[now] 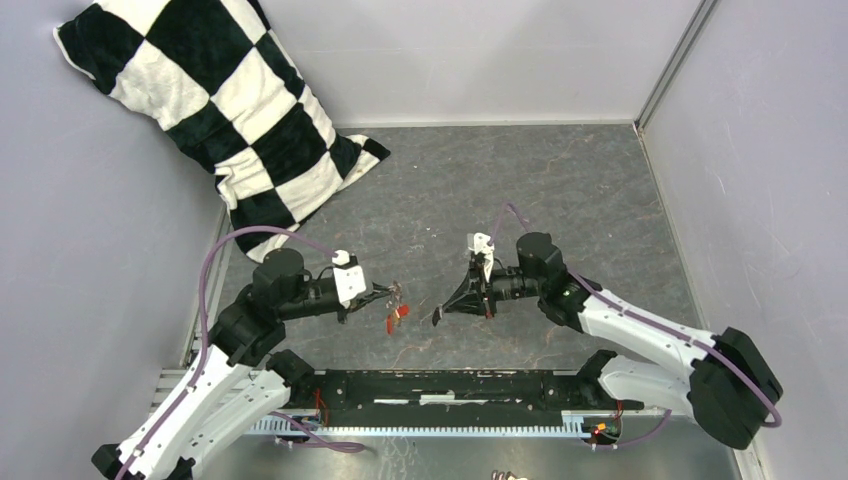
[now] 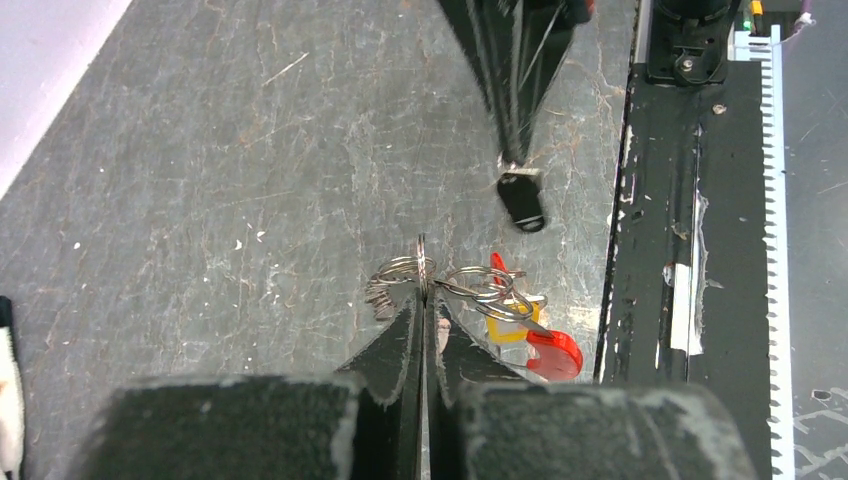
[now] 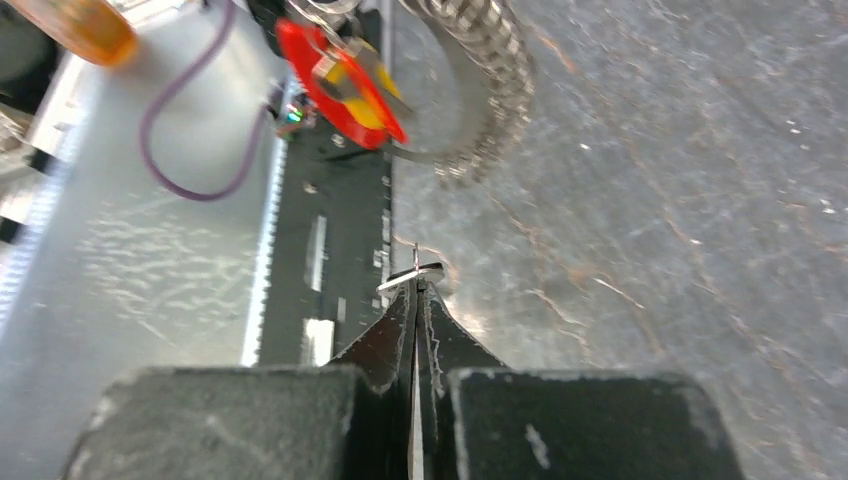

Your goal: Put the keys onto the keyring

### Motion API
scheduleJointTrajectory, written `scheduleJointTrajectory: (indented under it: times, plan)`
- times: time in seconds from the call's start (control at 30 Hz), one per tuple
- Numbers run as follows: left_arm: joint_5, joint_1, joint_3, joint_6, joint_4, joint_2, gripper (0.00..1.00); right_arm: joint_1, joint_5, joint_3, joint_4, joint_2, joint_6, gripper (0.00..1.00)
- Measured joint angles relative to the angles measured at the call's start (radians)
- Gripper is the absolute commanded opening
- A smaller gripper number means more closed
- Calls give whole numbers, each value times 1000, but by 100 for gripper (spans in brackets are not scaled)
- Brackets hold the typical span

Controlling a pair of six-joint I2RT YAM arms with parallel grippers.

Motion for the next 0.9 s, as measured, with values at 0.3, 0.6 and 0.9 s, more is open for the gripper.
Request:
scheduleJointTrajectory:
  times: [0.3,0.6,0.9]
  plan:
    - [25,0,-33,6,27,41,2,5,-149,-22,240,-38,409,0]
    - [98,0,-43,16,68,36,2,45,-185,-12,481,61,661,0]
    - [107,0,-43,14,91,37,2,84,-103,74,416,102,669,0]
